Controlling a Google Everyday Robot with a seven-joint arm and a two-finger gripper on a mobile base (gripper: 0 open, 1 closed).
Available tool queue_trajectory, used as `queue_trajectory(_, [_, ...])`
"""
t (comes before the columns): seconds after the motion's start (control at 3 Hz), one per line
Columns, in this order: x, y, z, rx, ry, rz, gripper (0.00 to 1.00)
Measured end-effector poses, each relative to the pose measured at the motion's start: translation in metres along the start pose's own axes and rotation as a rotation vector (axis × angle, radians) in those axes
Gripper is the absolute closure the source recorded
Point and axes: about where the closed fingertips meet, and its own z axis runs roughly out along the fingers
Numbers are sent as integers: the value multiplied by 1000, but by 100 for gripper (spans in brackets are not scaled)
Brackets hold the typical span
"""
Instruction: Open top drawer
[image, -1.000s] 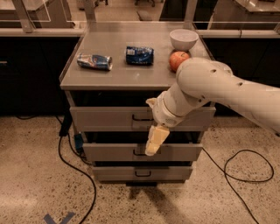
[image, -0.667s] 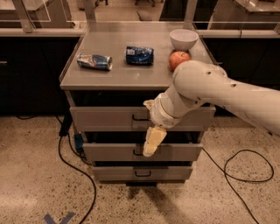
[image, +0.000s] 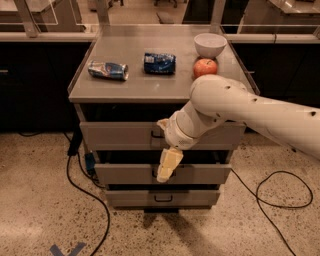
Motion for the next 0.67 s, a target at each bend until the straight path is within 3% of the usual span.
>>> queue_trajectory(0.67, [7, -6, 22, -38, -9, -17, 0])
